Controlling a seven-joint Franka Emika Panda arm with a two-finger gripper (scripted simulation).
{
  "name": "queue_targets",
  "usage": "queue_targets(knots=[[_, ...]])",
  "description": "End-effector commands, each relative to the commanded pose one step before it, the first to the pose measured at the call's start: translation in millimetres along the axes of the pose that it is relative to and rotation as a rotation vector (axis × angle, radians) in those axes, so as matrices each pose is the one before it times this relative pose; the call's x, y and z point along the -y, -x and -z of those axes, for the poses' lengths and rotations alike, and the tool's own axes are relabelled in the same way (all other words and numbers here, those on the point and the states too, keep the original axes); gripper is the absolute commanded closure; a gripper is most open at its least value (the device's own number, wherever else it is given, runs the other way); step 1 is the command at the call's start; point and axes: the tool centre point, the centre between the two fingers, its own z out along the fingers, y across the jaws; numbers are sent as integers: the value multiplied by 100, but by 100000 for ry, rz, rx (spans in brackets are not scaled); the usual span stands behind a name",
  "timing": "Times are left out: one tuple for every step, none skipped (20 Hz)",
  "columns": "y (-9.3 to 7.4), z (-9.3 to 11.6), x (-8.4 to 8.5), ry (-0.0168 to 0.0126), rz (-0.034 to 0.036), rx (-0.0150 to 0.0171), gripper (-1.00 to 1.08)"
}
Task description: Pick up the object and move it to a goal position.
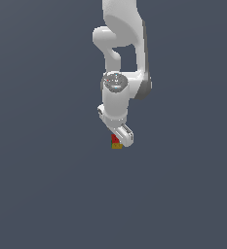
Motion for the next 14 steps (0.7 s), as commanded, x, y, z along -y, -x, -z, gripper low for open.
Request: queue_targets(knots=[[215,-353,-13,-279,-7039,-59,-92],[83,-138,-14,-104,-2747,-24,-92],[82,-137,-18,-104,-2749,-25,-92],[80,-136,-21,-104,-2750,-26,-92],[78,-135,-24,-104,-2752,-28,-92],[76,-134,-28,-104,-2753,-29,-92],[74,-133,-31,-105,-2754,-31,-92],[72,-132,-34,-105,-2757,-33,-92],[70,-131,-37,-106,-2757,-34,-92],[67,-130,-40,-107,-2758,-36,-92],[64,-128,-42,-107,-2729,-37,-92],[59,-121,-43,-103,-2602,-36,-92],[53,-113,-42,-99,-2463,-36,-92],[48,-106,-42,-94,-2323,-34,-92]])
